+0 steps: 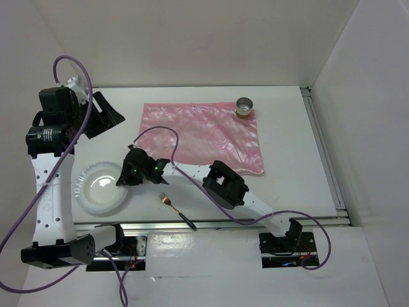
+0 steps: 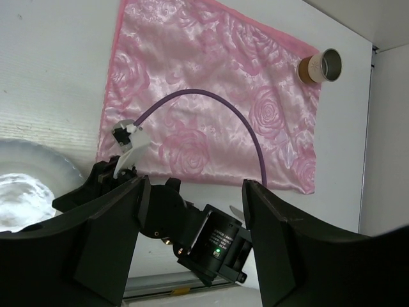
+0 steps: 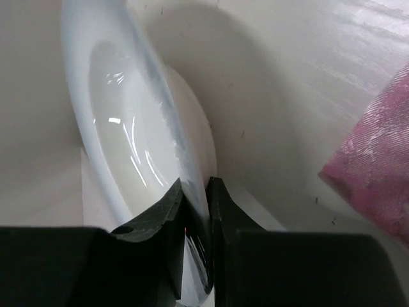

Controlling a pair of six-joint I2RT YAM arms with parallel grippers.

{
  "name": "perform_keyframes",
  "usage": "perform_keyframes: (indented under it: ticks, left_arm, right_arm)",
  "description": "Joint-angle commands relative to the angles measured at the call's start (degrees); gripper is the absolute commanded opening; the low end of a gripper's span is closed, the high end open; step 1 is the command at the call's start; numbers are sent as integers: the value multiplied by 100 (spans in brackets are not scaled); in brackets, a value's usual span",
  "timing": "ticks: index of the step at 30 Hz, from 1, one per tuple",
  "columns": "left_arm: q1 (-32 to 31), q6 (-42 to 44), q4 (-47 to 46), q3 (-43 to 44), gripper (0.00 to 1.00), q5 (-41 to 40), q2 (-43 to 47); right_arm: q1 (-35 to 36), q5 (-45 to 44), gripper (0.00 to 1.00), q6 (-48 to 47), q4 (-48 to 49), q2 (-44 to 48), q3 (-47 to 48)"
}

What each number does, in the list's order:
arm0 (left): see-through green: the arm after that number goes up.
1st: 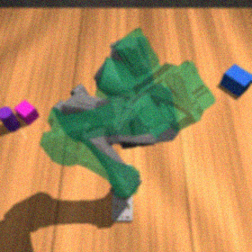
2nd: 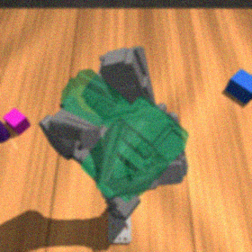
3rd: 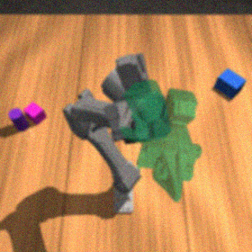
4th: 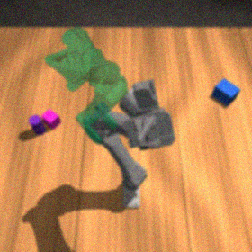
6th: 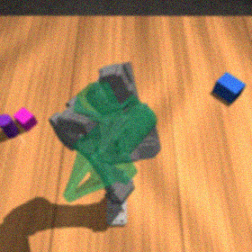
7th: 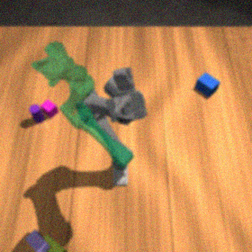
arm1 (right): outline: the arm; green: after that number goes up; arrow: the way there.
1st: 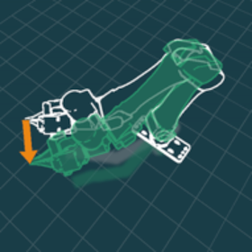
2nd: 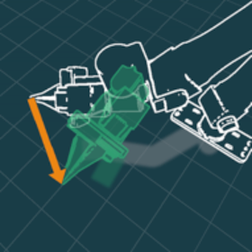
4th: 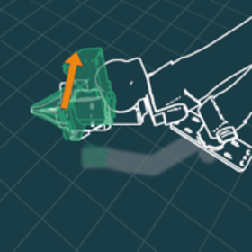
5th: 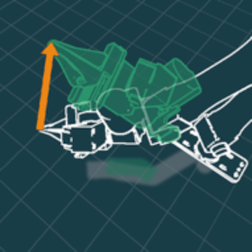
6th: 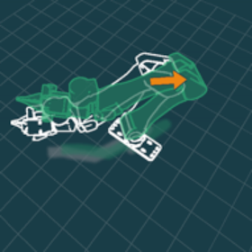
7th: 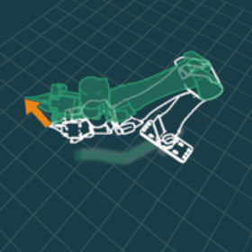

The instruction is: Set the dinner table for one person

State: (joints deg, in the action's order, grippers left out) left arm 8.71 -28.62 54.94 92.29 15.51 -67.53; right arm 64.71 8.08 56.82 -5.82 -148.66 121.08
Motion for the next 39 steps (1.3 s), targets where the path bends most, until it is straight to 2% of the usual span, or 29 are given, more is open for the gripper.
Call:
perform_keyframes:
  ticks: [1,3,4,5,7,11,16,20,24,28,34,39]
  left_arm:
    - [-1,94,-185,-140,76,127,178]
    - [-1,94,-185,-194,76,128,231]
    - [-1,94,-185,-194,76,76,231]
    - [-1,172,-81,-46,76,-64,170]
    - [-1,242,69,209,76,-311,100]
    - [-1,191,193,903,76,-110,29]
    - [-1,129,-27,800,76,31,152]
    - [-1,76,-141,676,76,154,257]
    - [-1,76,-141,834,76,32,188]
    - [-1,76,-299,493,76,101,239]
    - [-1,-47,-519,-18,76,251,372]
    - [-1,6,-387,-149,76,-109,372]
  right_arm:
    - [60,-44,15,-145,117,188,-5]
    - [60,175,6,-83,318,320,-145]
    - [-10,612,1,-83,797,372,-241]
    - [-11,816,0,-83,924,425,-242]
    - [-151,1264,0,-83,1117,495,-242]
    - [-204,1329,0,-345,1461,1003,-435]
    - [-511,1328,0,-479,1313,1646,-708]
    - [-985,1810,0,-584,952,2233,-988]
    - [-1469,1733,0,-584,847,2937,-1876]
    - [-2109,1084,0,-891,574,3588,-2771]
    - [-3042,1019,0,-892,249,3871,-3353]
    - [-3596,872,0,-900,82,3871,-3573]
